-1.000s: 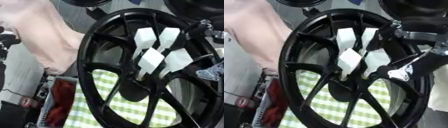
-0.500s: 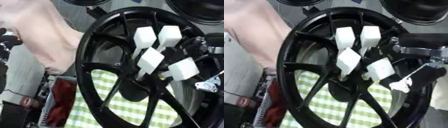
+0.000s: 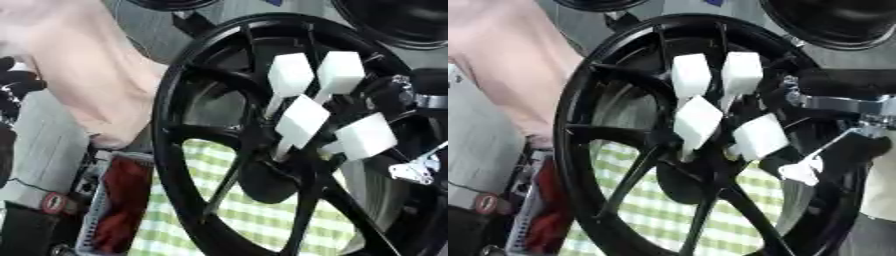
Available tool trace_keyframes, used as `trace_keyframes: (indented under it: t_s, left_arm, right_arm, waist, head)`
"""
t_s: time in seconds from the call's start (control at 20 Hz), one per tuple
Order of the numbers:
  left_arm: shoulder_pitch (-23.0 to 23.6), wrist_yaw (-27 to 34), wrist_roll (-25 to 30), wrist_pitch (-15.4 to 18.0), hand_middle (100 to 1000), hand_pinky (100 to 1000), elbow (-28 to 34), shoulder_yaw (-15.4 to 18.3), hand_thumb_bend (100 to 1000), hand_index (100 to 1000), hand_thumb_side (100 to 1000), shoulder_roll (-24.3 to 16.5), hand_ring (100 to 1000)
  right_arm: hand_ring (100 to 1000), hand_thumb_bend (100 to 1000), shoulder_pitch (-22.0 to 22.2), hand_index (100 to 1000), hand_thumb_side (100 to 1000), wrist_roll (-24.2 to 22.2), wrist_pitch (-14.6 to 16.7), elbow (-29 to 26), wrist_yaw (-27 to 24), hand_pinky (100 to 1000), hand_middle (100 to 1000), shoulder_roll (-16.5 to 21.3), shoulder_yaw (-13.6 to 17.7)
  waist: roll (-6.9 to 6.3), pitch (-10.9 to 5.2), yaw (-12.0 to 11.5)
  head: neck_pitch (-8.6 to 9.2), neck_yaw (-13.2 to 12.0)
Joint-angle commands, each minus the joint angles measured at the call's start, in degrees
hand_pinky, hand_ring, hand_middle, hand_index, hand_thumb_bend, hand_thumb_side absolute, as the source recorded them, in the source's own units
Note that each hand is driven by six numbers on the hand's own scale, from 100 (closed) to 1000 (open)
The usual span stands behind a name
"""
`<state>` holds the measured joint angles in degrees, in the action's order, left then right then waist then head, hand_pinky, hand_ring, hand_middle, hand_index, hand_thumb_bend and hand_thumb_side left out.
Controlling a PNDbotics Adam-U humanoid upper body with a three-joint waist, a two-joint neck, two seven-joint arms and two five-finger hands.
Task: Pull the pin out of the wheel hub.
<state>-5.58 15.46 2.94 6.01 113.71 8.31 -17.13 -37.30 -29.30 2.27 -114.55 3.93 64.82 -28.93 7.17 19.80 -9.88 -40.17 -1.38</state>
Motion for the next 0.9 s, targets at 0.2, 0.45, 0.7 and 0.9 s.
trace_keyframes:
  t_s: [0.2, 0.45, 0.7, 0.9]
  left_arm:
    - [-0.5, -0.1, 0.6, 0.2, 663, 1000, 0.9, -0.2, 100, 842, 807, -0.4, 730]
    - [-0.5, -0.2, 0.8, 0.1, 664, 1000, 0.9, -0.2, 100, 843, 808, -0.4, 731]
    - [-0.4, -0.3, 0.9, 0.0, 666, 1000, 0.9, -0.2, 100, 843, 810, -0.3, 732]
    - [-0.4, -0.4, 0.9, 0.0, 666, 1000, 0.9, -0.2, 100, 843, 810, -0.3, 733]
  right_arm:
    - [695, 199, -1.0, 778, 338, 1.7, -0.6, 0.0, 0.8, 742, 657, 1.5, 0.8]
    - [676, 152, -1.1, 745, 297, 2.7, -1.2, 0.0, 0.4, 731, 626, 1.4, 0.7]
    - [659, 100, -1.2, 703, 278, 3.1, -1.6, 0.0, -0.6, 721, 589, 1.2, 0.6]
    - [659, 100, -1.3, 638, 239, 3.7, -2.5, 0.0, -2.4, 716, 526, 1.0, 0.6]
  waist:
    - [-0.32, -0.79, -0.1]
    - [-0.23, -0.7, -0.3]
    - [-0.17, -0.68, -0.4]
    - [-0.12, -0.65, -0.5]
  head:
    - [0.71, 0.0]
    - [0.93, 0.0]
    - [1.14, 0.0]
    - [1.21, 0.0]
